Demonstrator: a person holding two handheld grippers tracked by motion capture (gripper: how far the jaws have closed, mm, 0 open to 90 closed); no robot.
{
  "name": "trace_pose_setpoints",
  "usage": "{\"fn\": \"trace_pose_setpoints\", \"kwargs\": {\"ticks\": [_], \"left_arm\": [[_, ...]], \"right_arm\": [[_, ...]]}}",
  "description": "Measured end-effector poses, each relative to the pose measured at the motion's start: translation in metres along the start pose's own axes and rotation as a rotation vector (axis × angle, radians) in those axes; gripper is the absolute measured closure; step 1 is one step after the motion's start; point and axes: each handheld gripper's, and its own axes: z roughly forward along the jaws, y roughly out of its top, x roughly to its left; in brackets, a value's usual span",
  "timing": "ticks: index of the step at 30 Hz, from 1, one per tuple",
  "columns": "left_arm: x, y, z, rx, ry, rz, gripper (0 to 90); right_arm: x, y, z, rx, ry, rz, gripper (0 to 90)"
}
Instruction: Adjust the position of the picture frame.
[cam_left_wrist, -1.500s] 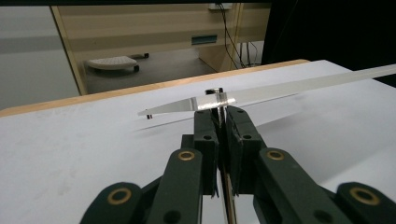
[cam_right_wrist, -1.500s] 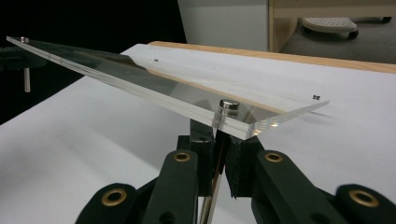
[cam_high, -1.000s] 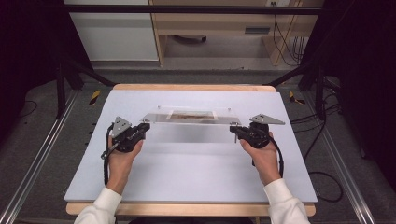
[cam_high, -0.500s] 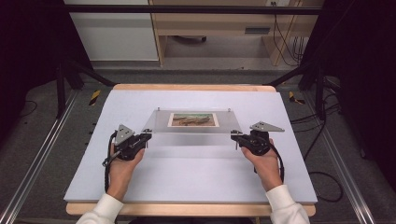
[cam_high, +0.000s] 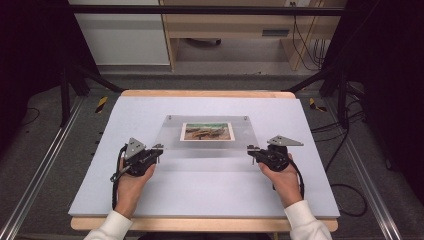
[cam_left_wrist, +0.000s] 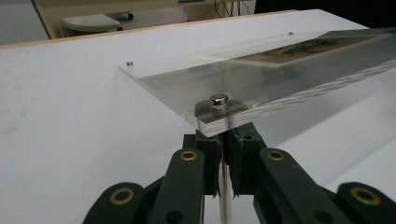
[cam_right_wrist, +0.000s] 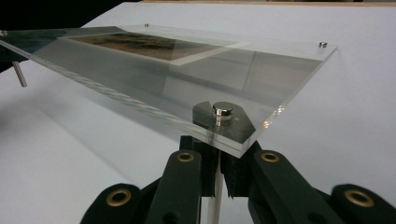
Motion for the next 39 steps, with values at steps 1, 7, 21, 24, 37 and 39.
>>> {"fn": "trace_pose_setpoints", "kwargs": {"ticks": [1,7,21,24,37,39], "left_arm": [[0.000,0.000,0.000,0.002,-0.001,-0.002,83.4],[0.000,-0.004,0.000,0.022,-0.004,0.004,83.5],[0.000,-0.006,0.000,0.031,-0.010,-0.002,83.9],[0.001,-0.007,0.001,0.039,-0.012,-0.010,84.1],[-0.001,-0.016,0.003,0.061,-0.006,-0.006,84.2],[-0.002,-0.018,0.003,0.062,-0.004,-0.007,84.2]], "right_arm": [[0.000,-0.001,0.000,-0.001,0.000,-0.001,84.9],[0.000,-0.005,0.001,0.016,-0.004,-0.005,85.0],[0.000,-0.009,0.002,0.033,-0.004,-0.003,84.0],[-0.001,-0.010,0.003,0.045,-0.005,-0.012,83.3],[0.000,-0.014,0.004,0.081,-0.008,-0.028,84.1],[0.000,-0.015,0.005,0.084,-0.007,-0.026,84.2]]}}
